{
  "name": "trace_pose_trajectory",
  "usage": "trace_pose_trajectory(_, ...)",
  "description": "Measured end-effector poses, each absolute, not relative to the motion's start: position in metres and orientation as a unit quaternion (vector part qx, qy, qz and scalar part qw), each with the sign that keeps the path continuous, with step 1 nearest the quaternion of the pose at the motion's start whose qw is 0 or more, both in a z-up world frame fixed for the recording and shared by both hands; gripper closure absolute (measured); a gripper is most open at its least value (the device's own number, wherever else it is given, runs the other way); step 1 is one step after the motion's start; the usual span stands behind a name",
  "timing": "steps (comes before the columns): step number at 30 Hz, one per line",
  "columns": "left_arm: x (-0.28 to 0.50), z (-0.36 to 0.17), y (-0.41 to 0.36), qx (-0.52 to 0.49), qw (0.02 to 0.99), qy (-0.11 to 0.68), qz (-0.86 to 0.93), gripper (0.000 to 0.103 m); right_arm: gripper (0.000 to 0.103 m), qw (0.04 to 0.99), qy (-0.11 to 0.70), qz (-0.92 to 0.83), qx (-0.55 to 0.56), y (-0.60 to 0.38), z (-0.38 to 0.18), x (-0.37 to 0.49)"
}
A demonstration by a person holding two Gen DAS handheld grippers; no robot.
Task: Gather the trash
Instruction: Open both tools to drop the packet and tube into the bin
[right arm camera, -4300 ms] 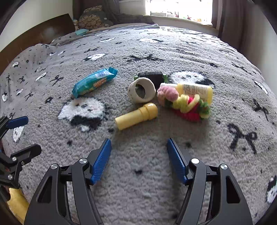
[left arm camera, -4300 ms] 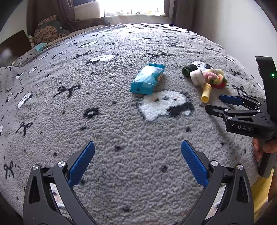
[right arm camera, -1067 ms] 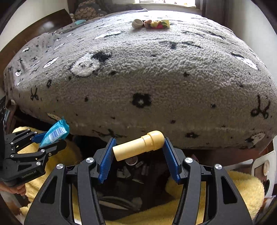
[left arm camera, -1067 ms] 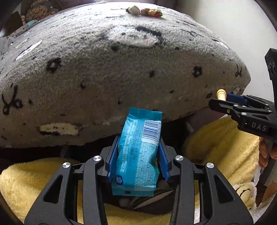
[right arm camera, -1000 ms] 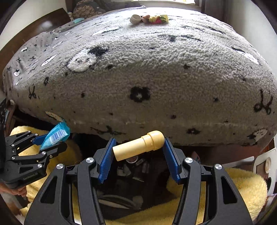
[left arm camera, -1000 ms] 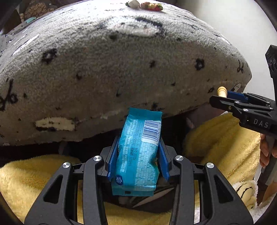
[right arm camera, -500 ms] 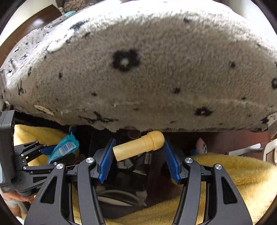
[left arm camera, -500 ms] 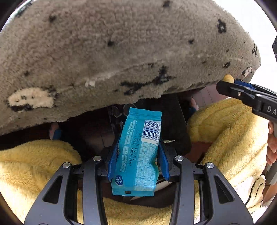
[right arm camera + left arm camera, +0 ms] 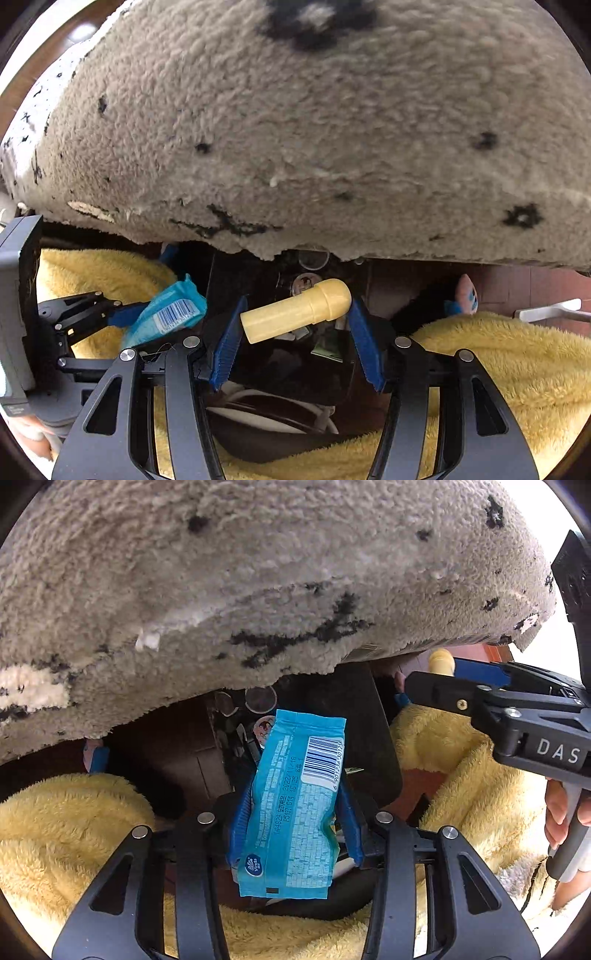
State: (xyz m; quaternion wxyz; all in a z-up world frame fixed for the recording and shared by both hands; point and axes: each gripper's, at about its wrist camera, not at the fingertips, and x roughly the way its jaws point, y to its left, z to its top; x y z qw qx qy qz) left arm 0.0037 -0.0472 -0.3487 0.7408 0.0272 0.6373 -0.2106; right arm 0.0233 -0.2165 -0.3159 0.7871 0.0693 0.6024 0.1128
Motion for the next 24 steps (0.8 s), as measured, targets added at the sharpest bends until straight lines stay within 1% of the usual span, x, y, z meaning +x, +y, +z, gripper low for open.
trace_pose_trajectory(8,0.007,-0.339,-0.045,0.016,0.743,0.634,-0.214,0.059,0.046,0.785,0.605,0.119,0.061,-0.205,-0.320,0.029)
trace_pose_trajectory(10,0.003,-0.336,-0.047,0.016,0.743,0.633,-0.215,0.054,0.046,0.786,0.603,0.120,0.062,-0.205,-0.317,0.029)
trace_pose_trajectory(12,0.002,-0.329,-0.045,0.016,0.747,0.629,-0.214,0.038,0.045,0.790,0.599,0.116,0.062,-0.206,-0.312,0.028)
trace_pose_trajectory(14,-0.002,-0.322,-0.042,0.015,0.752,0.623,-0.214,0.035,0.038,0.794,0.594,0.110,0.061,-0.208,-0.307,0.028)
trace_pose_trajectory(15,-0.003,-0.318,-0.042,0.014,0.755,0.620,-0.213,0.029,0.031,0.797,0.591,0.108,0.063,-0.210,-0.303,0.027)
trace_pose_trajectory(16,-0.004,-0.315,-0.041,0.013,0.758,0.617,-0.212,0.026,0.028,0.801,0.586,0.105,0.064,-0.212,-0.299,0.025)
trace_pose_trajectory(18,-0.006,-0.305,-0.039,0.015,0.765,0.609,-0.208,0.016,0.027,0.807,0.580,0.098,0.064,-0.213,-0.293,0.024)
trace_pose_trajectory(20,-0.008,-0.297,-0.036,0.015,0.774,0.600,-0.203,0.009,0.018,0.814,0.571,0.090,0.063,-0.215,-0.285,0.021)
trace_pose_trajectory(21,-0.009,-0.293,-0.034,0.015,0.778,0.595,-0.202,0.008,0.014,0.818,0.565,0.088,0.064,-0.216,-0.280,0.019)
trace_pose_trajectory(23,-0.012,-0.283,-0.033,0.016,0.785,0.587,-0.198,0.008,0.013,0.825,0.555,0.084,0.068,-0.219,-0.272,0.015)
trace_pose_trajectory(24,-0.013,-0.280,-0.032,0.018,0.788,0.582,-0.197,0.008,0.008,0.830,0.548,0.080,0.070,-0.223,-0.267,0.012)
